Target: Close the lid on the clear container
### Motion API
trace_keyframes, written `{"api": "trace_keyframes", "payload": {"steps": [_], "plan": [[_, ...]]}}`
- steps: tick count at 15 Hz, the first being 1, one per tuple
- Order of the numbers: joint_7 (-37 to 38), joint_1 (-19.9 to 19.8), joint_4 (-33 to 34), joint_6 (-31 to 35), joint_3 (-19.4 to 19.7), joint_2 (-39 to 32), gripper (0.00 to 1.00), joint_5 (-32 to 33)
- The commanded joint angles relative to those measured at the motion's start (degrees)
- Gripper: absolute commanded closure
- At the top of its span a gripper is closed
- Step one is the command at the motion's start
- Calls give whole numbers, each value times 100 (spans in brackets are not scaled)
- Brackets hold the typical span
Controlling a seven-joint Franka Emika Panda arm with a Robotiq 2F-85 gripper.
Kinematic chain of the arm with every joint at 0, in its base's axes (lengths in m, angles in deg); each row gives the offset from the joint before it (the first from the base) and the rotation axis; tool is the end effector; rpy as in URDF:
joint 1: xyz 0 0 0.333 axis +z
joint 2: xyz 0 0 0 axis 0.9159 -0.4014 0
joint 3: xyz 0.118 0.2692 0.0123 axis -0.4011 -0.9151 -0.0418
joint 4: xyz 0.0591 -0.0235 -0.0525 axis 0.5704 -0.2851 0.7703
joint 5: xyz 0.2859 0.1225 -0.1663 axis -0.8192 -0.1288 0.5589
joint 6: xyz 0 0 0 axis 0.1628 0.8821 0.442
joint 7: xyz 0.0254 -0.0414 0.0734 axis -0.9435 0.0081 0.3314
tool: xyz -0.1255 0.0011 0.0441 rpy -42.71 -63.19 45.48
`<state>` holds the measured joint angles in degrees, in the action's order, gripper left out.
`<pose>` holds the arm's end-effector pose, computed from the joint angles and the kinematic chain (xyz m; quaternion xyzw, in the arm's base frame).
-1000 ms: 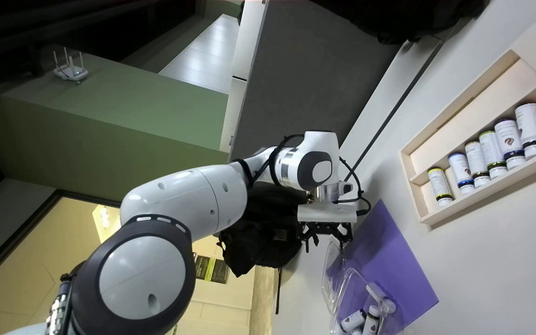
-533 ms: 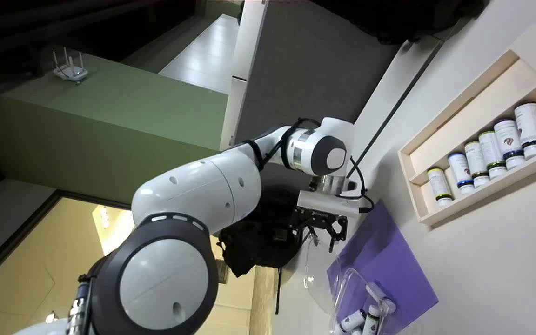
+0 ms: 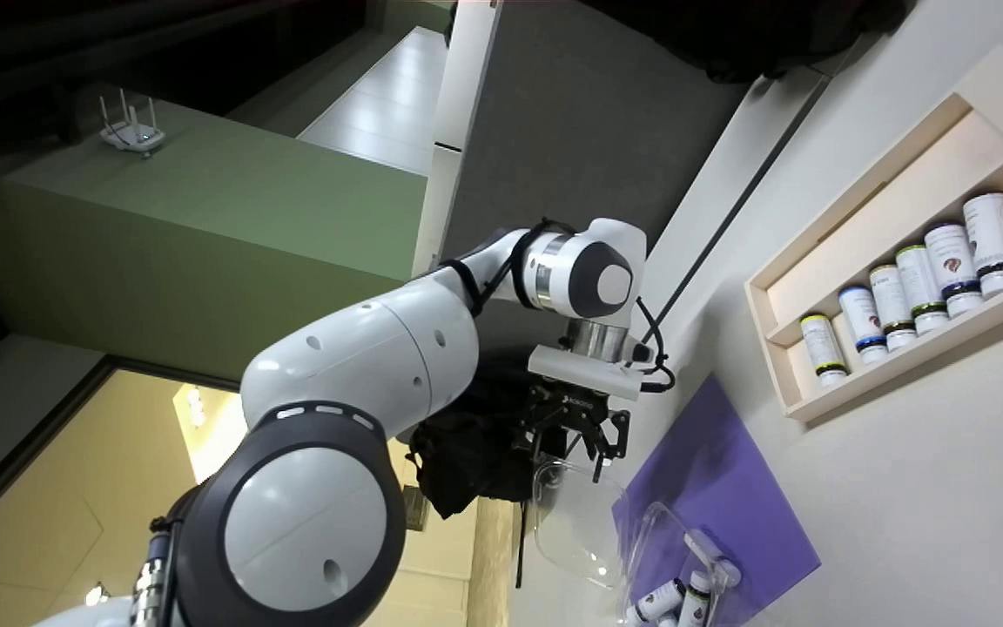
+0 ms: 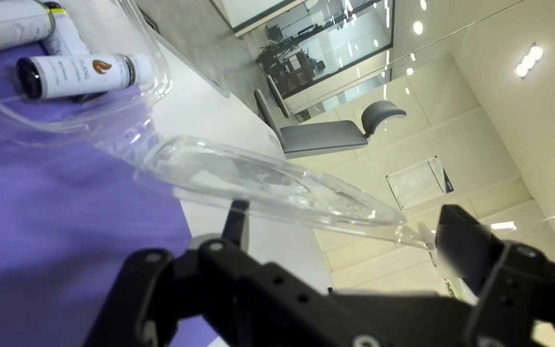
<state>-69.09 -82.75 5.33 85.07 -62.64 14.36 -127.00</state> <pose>0.5891 0.0358 0.0988 -0.7301 -0.0373 0.3267 0.5991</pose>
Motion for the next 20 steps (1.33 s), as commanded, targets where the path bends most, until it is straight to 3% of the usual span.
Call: {"api": "trace_keyframes", "payload": {"steps": [1, 12, 20], "plan": [[446, 200, 217, -308, 216, -11, 0, 13], [445, 909, 207, -187, 477, 289, 0, 822], [-96, 809, 41, -152, 255, 734, 0, 849]]}}
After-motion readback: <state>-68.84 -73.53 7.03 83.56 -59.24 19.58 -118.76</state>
